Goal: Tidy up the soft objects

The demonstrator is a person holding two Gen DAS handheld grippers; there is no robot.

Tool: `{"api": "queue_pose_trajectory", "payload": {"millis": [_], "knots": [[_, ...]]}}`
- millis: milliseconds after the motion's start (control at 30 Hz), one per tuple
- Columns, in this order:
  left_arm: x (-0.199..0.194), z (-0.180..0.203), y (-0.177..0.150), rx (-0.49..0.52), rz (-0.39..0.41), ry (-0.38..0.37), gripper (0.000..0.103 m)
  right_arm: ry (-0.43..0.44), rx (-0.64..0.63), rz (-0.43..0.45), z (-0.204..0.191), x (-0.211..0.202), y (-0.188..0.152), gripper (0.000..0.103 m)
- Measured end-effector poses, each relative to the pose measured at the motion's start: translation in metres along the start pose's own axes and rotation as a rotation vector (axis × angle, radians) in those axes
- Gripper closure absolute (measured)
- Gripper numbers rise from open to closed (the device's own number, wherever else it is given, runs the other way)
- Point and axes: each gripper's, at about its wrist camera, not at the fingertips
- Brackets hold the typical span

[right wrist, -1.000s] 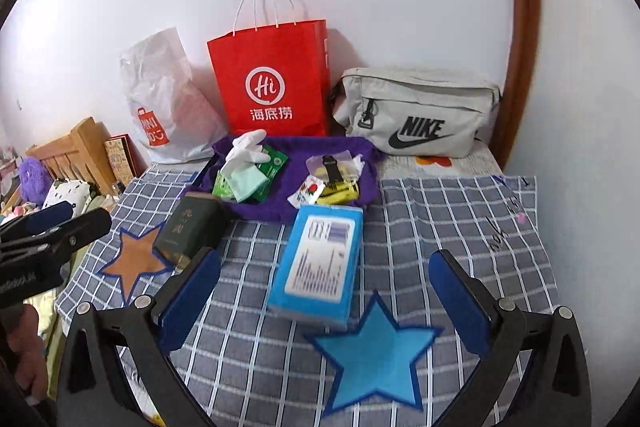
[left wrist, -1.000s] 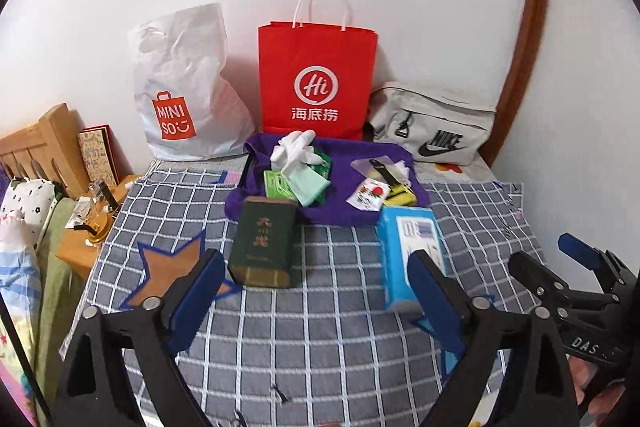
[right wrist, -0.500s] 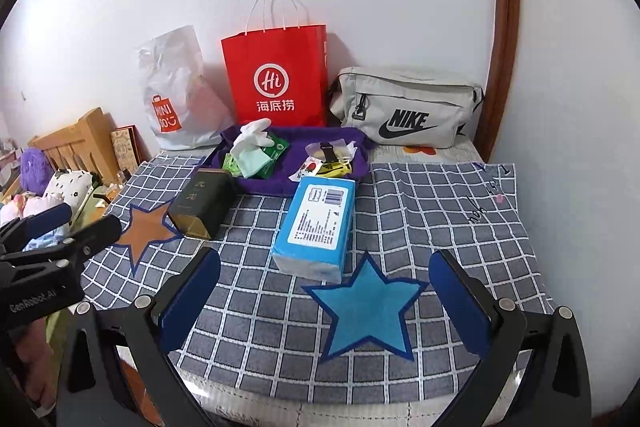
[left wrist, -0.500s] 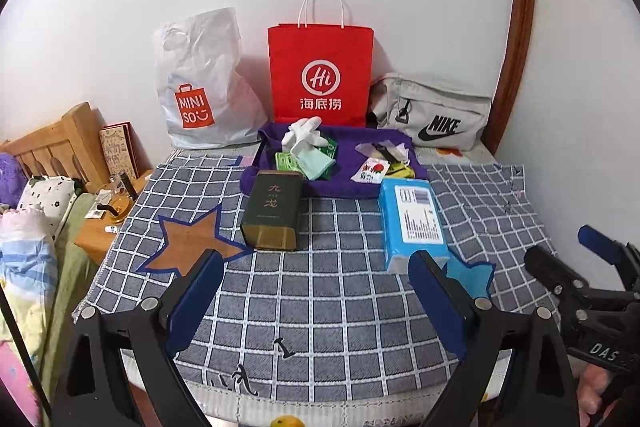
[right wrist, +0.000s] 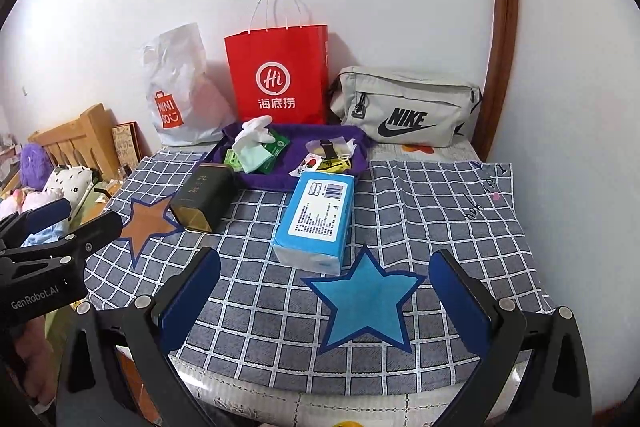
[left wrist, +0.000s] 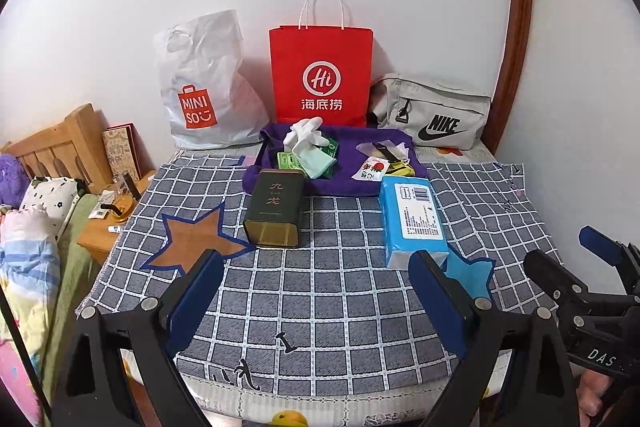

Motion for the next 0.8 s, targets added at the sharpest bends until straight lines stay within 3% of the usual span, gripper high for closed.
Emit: {"api": "queue_pose_trajectory", "payload": {"millis": [800], "knots": [[0.0026, -0.0040, 0.0000, -0.003, -0.010, 0.003, 0.009, 0.004, -0.008, -0.002, -0.0020, -0.0004, -0.0001, 0.001]]}}
Point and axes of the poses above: each gripper's, at about its wrist camera, not at the fingertips, and x roughly the way its jaws point, z to its right, y to its top, and after that the axes turned 4 degrees about z, right-handed
